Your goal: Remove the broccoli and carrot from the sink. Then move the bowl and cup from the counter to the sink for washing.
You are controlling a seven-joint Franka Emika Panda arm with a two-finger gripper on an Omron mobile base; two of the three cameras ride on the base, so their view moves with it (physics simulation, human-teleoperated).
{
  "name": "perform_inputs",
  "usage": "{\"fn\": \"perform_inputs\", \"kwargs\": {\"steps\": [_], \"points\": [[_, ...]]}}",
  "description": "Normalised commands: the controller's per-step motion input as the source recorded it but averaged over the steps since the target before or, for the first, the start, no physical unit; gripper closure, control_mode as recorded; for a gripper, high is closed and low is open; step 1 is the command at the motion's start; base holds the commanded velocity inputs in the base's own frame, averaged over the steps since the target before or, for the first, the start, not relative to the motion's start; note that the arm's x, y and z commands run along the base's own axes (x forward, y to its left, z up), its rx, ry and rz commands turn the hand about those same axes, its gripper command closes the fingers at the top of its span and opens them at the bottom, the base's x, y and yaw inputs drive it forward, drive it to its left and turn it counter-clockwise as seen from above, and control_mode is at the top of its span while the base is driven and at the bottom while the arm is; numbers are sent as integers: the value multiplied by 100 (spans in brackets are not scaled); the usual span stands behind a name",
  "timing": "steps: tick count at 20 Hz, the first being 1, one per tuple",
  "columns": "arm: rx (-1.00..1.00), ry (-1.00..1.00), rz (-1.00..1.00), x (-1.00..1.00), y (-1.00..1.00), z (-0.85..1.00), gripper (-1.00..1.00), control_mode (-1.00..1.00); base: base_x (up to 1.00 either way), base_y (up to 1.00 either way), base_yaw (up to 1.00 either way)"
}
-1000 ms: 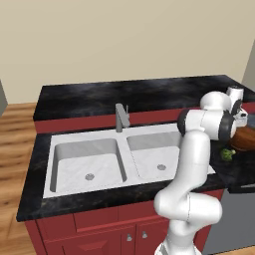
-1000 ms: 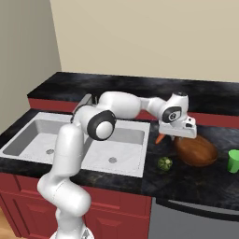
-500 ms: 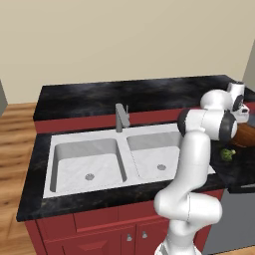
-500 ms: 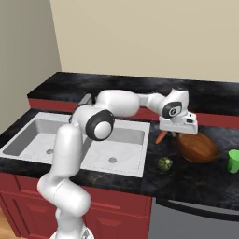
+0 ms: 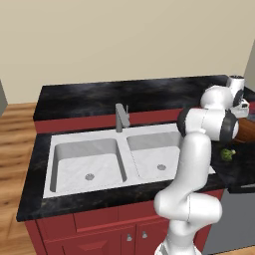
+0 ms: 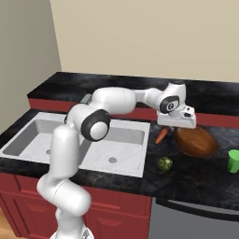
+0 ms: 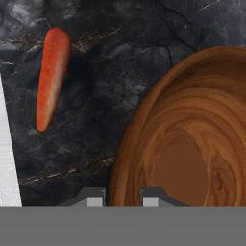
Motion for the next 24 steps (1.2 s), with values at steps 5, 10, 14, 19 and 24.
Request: {"fn": "perform_inputs", "kwargs": {"steps": [5,10,14,19,24], "points": [[-7,-5,6,-10,12,32,100,-100,0,0,0],[-9,-2,8,-18,14,29,100,-100,0,0,0],[-8,0,12,-18,24,26,100,-100,0,0,0],[-5,0,15,-18,27,27,100,-100,0,0,0],[-3,0,16,-23,30,24,100,-100,0,0,0]]}}
